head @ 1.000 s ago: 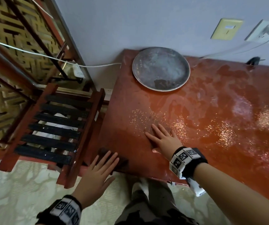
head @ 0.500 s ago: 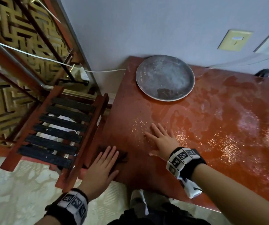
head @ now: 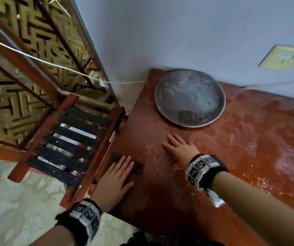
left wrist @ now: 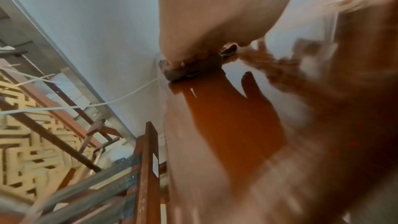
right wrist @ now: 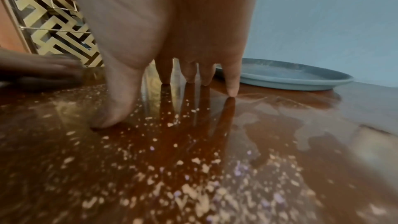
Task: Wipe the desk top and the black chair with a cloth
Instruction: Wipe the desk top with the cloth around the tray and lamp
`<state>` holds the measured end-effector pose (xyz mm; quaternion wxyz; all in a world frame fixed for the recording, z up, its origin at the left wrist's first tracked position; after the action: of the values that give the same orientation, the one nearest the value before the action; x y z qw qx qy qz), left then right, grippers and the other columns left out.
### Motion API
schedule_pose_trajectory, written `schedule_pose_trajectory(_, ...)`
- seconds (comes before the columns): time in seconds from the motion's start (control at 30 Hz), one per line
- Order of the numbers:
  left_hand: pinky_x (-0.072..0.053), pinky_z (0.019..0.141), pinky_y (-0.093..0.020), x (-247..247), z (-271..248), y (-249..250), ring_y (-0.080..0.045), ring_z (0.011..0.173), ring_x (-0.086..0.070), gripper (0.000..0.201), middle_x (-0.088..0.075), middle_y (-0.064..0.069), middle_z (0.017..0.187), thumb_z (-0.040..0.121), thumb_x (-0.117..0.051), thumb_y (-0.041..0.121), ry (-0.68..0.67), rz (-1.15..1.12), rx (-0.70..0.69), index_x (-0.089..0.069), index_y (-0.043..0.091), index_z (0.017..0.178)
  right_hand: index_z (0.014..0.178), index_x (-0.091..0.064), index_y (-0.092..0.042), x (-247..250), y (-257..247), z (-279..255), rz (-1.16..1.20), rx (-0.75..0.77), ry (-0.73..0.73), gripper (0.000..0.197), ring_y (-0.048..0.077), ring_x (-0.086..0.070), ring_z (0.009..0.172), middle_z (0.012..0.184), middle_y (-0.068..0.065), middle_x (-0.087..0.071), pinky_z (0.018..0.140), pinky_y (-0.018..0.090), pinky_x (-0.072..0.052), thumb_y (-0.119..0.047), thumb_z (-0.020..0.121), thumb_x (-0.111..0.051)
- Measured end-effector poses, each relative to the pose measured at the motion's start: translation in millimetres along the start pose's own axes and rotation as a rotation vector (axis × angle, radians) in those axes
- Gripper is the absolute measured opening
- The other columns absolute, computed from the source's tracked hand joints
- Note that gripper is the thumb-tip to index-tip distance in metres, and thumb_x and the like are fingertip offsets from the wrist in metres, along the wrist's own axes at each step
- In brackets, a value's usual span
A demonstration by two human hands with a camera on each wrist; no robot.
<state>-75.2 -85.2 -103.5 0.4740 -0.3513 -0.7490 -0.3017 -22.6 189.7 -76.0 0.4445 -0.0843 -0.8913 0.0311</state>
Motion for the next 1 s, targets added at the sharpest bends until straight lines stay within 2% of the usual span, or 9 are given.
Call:
schedule_pose_trajectory(0.07,-0.012,0.114,-0.030,16.8,42.4,-1.0,-0.019,0.141,-0.024,0.078,-0.038,-0.006,0.149,0.096,0.002,0.057,0.043,0.004,0.074,-0.041,0.010,0.141,0.149,0.003,-0.034,1.6,3.6,2.2,0.009,0.033,0.005,0.095,0.020,0.013,0.145,0.157,-0.002,0.017,0.114,0.054,-0.012,-0.031,0.084,-0.066)
schedule_pose_trajectory(0.13,-0.004,0.116,-0.028,31.8,86.8,-0.7,-0.017,0.145,-0.008,0.096,-0.016,-0.001,0.156,0.082,0.020,0.068,0.072,0.018,0.112,-0.023,0.013,0.148,0.149,0.005,-0.035,0.6,6.5,1.8,0.011,0.047,0.015,0.096,0.019,0.014,0.144,0.157,-0.003,0.018,0.114,0.052,-0.011,-0.037,0.083,-0.066)
schedule_pose_trajectory(0.23,-0.001,0.117,-0.030,41.8,114.4,0.5,-0.013,0.145,0.007,0.099,0.006,0.008,0.155,0.072,0.023,0.072,0.011,-0.043,0.137,-0.005,0.018,0.150,0.149,0.006,-0.036,-2.8,8.4,2.1,0.016,0.055,0.033,0.101,0.018,0.015,0.144,0.156,-0.004,0.020,0.115,0.050,-0.007,-0.047,0.079,-0.067)
schedule_pose_trajectory(0.33,-0.023,0.116,-0.034,31.5,75.6,6.5,-0.016,0.144,-0.013,0.081,-0.024,0.001,0.154,0.092,0.008,0.060,0.046,-0.012,0.067,-0.032,0.013,0.145,0.148,0.008,-0.036,-5.5,10.4,2.5,0.023,0.067,0.037,0.103,0.018,0.017,0.144,0.156,-0.004,0.021,0.115,0.051,-0.004,-0.051,0.077,-0.066)
schedule_pose_trajectory(0.5,-0.010,0.114,-0.027,9.1,13.7,10.0,-0.013,0.141,-0.020,0.057,-0.032,0.003,0.151,0.101,-0.014,0.049,-0.004,-0.119,0.026,-0.036,0.018,0.143,0.147,0.010,-0.038,-7.5,10.4,3.4,0.052,0.052,0.041,0.105,0.018,0.020,0.143,0.155,-0.005,0.023,0.115,0.051,0.000,-0.051,0.077,-0.067)
schedule_pose_trajectory(0.67,-0.010,0.116,-0.028,41.9,99.2,-4.1,-0.012,0.144,-0.008,0.075,-0.023,0.002,0.155,0.093,0.009,0.055,0.038,-0.058,0.048,-0.027,0.019,0.147,0.147,0.011,-0.038,-5.0,8.3,3.0,0.045,0.041,0.023,0.107,0.018,0.021,0.143,0.155,-0.005,0.024,0.115,0.051,0.001,-0.051,0.076,-0.068)
schedule_pose_trajectory(0.73,-0.003,0.117,-0.031,60.4,137.7,-9.1,-0.011,0.146,0.003,0.061,-0.005,0.005,0.159,0.098,-0.002,0.048,-0.002,-0.042,0.110,-0.013,0.022,0.151,0.147,0.011,-0.037,-3.9,7.4,2.8,0.042,0.036,0.018,0.108,0.018,0.020,0.143,0.155,-0.005,0.024,0.115,0.051,0.000,-0.051,0.075,-0.068)
schedule_pose_trajectory(0.83,0.003,0.117,-0.037,74.6,153.3,-6.5,-0.010,0.146,0.002,0.055,-0.005,0.007,0.159,0.101,-0.011,0.044,-0.038,0.074,0.121,-0.012,0.022,0.151,0.148,0.008,-0.037,-4.9,5.8,1.9,0.044,0.023,0.029,0.110,0.018,0.018,0.143,0.155,-0.005,0.022,0.115,0.051,-0.002,-0.049,0.073,-0.071)
schedule_pose_trajectory(1.0,-0.032,0.110,-0.037,34.1,77.5,-7.5,-0.021,0.139,-0.032,0.068,-0.042,-0.005,0.146,0.100,-0.001,0.047,0.025,0.013,-0.036,-0.046,0.012,0.138,0.148,0.007,-0.037,-4.6,4.7,1.4,0.065,0.017,0.024,0.110,0.017,0.019,0.143,0.155,-0.006,0.023,0.115,0.051,0.000,-0.047,0.072,-0.072)
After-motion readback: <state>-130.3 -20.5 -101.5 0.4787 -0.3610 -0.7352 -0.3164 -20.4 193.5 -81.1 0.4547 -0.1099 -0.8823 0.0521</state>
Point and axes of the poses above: each hand's wrist, its own z-axis towards the middle knuckle, its own x-axis out of the back of the hand, y = z × x, the point moved 1 cm from there along z, towards the middle knuckle
